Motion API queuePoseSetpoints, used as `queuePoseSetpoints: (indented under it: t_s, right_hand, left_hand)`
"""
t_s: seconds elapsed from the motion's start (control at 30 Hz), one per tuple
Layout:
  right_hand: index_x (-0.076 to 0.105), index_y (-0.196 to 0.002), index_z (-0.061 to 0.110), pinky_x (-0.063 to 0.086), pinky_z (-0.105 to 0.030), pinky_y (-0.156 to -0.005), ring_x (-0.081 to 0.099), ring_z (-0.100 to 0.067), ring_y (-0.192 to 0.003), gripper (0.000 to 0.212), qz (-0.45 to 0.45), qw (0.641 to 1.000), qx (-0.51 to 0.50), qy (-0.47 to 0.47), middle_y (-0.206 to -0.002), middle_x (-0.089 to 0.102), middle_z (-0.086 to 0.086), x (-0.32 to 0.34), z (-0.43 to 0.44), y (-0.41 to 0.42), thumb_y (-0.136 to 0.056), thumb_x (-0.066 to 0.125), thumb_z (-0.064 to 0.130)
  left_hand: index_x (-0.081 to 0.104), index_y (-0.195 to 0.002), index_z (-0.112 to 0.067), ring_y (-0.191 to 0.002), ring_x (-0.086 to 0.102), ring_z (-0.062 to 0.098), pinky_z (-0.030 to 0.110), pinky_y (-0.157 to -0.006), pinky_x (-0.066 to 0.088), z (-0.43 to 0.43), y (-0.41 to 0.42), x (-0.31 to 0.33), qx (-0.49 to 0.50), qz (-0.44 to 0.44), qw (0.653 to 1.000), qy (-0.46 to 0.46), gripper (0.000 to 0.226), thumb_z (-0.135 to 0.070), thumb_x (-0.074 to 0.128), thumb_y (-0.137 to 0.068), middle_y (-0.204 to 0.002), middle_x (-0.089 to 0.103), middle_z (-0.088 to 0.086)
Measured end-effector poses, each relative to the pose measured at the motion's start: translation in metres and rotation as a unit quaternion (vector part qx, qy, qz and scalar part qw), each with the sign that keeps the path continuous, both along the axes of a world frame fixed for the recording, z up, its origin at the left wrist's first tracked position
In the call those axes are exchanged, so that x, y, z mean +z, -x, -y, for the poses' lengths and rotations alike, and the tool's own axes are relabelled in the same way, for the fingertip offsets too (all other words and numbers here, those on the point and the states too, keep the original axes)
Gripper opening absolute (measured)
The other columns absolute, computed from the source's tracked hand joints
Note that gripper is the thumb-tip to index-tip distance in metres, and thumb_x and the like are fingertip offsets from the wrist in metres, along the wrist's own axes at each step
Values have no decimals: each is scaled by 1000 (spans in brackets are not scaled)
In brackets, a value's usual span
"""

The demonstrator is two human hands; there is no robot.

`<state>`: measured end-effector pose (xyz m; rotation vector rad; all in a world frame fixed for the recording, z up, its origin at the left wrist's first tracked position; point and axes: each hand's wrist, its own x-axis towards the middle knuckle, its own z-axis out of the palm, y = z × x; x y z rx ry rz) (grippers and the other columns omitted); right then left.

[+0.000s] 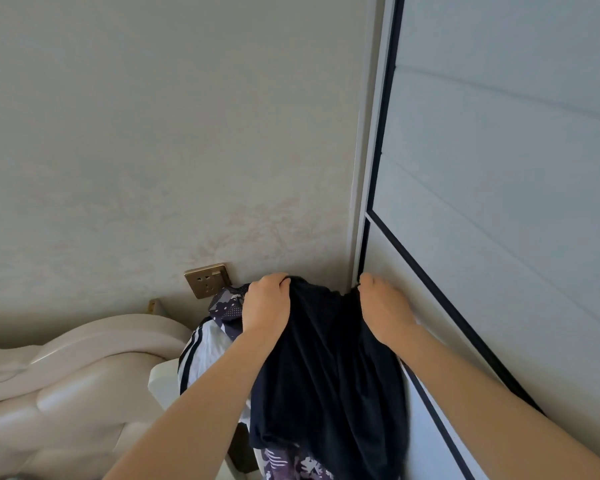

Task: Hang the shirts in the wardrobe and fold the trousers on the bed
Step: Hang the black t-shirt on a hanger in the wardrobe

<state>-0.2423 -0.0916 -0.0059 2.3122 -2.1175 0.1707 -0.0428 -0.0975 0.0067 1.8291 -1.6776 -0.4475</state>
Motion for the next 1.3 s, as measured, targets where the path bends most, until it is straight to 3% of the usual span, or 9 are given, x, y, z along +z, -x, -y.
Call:
queuePoseSetpoints:
  t_s: [0.13, 0.5, 0.63, 0.83, 0.9, 1.0, 1.07, 1.17, 1.3]
  right_hand:
    - [43, -108, 8, 19, -25, -41, 33, -11, -47, 9, 133, 989, -38, 55, -61, 40, 2, 30, -21, -1, -102, 37, 9]
    - [46, -102, 13, 39, -34, -59, 45, -16, -62, 17, 312, 923, -6, 225, -74, 49, 2, 139, -124, -17, -104, 30, 20]
    - [49, -103, 16, 35, -14, -59, 48, -4, -70, 17, 324, 904, 11, 280, -80, 49, 10, 179, -171, -24, -104, 31, 18]
    - [55, -105, 16, 36, -7, -71, 51, -5, -81, 19, 343, 882, 45, 320, -96, 59, 8, 212, -251, -29, -103, 36, 15]
    - [57, -105, 15, 38, -10, -74, 53, -6, -82, 20, 351, 878, 60, 320, -96, 61, 7, 219, -279, -28, -102, 38, 13]
    - [59, -102, 16, 40, -10, -73, 55, -4, -82, 19, 352, 879, 79, 311, -93, 62, 6, 231, -318, -24, -102, 40, 12]
    - [60, -102, 17, 42, -10, -75, 56, -4, -84, 20, 345, 882, 89, 309, -93, 63, 7, 238, -340, -21, -102, 40, 14]
    - [61, -101, 18, 42, -13, -76, 57, -7, -84, 19, 322, 891, 89, 308, -92, 64, 7, 245, -373, -17, -102, 42, 15]
    - [61, -102, 16, 43, -17, -77, 56, -8, -83, 18, 297, 898, 56, 319, -92, 65, 6, 245, -419, 1, -101, 43, 14]
  left_hand:
    - [73, -106, -11, -84, 60, 16, 24, -75, 42, -18, 8, 32, 7, -125, 992, 31, 27, -18, 47, -101, -94, 71, 0]
    - [70, -97, -25, -87, 62, 0, 11, -75, 45, -116, -8, 116, -62, -251, 955, 142, 22, -19, 48, -100, -91, 69, -16]
    - [70, -98, -22, -90, 62, 0, 16, -81, 47, -160, -23, 140, -82, -262, 948, 162, 22, -12, 50, -97, -93, 69, -16]
    - [67, -96, -31, -44, 47, 4, 19, -54, 41, -224, -40, 147, -99, -169, 972, 126, 27, -10, 53, -88, -97, 68, -18]
    - [68, -94, -34, -56, 56, 4, 25, -61, 48, -240, -40, 149, -129, -86, 984, 83, 20, -19, 56, -87, -96, 68, -18]
    - [69, -113, -31, -105, 63, 9, 32, -97, 49, -258, -32, 149, -261, 48, 964, 15, 24, -31, 60, -90, -111, 69, -14]
    - [58, -133, -29, -122, 54, 5, 32, -110, 39, -273, -19, 154, -357, -1, 934, -26, 42, -33, 64, -91, -130, 61, -16]
    - [51, -138, -30, -127, 51, 3, 32, -108, 40, -302, 3, 165, -451, -161, 875, -72, 53, -15, 68, -90, -134, 60, -14]
    - [64, -125, -13, -110, 67, 15, 34, -100, 50, -339, 31, 172, -494, -191, 838, -131, 32, -10, 63, -94, -115, 72, 0]
